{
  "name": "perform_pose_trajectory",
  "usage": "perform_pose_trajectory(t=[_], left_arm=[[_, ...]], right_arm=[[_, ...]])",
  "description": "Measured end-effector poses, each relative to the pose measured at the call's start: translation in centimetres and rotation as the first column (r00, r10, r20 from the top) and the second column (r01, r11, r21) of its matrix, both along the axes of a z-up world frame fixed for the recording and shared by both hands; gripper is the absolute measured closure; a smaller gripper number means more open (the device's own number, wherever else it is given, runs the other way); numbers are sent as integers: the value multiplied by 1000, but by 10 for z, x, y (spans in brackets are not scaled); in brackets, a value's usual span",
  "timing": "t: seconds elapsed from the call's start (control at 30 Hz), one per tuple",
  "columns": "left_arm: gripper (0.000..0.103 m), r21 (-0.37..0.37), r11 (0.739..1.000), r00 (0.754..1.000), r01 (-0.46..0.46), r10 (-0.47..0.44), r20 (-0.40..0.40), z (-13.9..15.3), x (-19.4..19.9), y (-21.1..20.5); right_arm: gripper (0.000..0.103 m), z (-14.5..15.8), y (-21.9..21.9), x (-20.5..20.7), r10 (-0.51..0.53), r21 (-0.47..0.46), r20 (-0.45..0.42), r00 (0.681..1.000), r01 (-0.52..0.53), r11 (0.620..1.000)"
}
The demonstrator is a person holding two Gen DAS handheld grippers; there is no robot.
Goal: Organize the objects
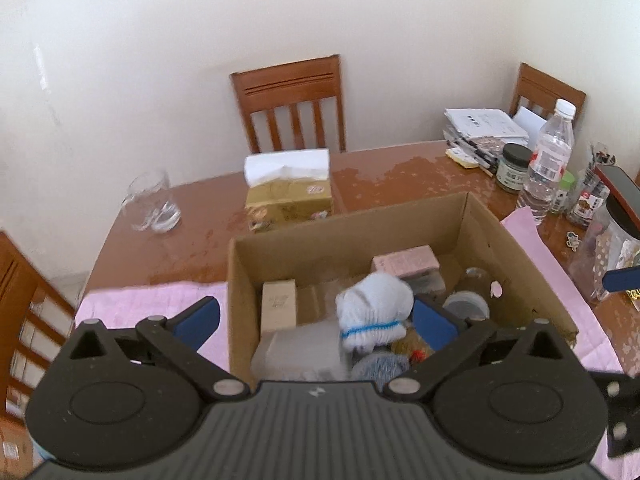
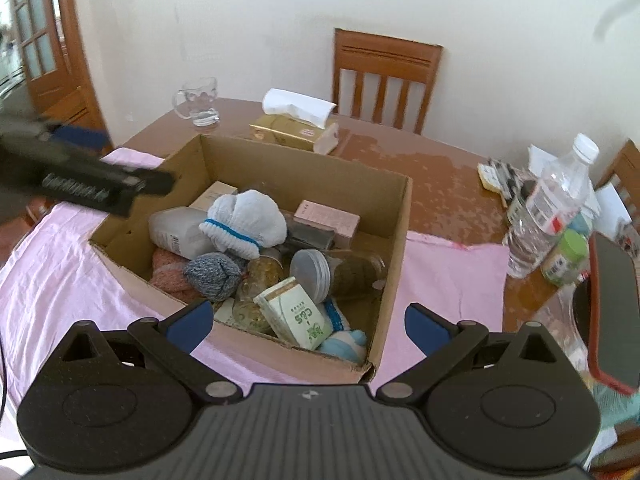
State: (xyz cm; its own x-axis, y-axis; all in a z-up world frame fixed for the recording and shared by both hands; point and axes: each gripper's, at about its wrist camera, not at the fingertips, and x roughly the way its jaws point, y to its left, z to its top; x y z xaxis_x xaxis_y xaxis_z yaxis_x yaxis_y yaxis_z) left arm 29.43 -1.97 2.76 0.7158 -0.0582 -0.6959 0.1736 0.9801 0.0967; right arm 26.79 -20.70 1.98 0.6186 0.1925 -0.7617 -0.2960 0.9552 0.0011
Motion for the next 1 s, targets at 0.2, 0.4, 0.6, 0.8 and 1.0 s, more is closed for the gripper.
perform_pose_trajectory(t=[0.2, 0.4, 0.6, 0.8, 1.0], left_arm=[[1, -18, 998, 997, -60, 59, -46, -26, -36, 6], [1, 27, 991, 978, -130, 132, -160, -61, -64, 5], [1, -12, 991, 966, -135, 128, -225, -60, -81, 10], [1, -20, 991, 965, -131, 123, -230, -34, -80, 18], [1, -22, 991, 965, -136, 127, -228, -12, -73, 21]], right_arm=[[0, -18, 2, -9, -118, -10, -65, 991, 117, 993], [0, -39, 7, -26, -216, -27, -141, 966, 215, 976], [0, -43, 18, -42, -249, -49, -180, 952, 244, 968], [0, -21, 27, -45, -263, -58, -147, 954, 257, 965], [0, 1, 33, -39, -267, -35, -121, 956, 265, 964]])
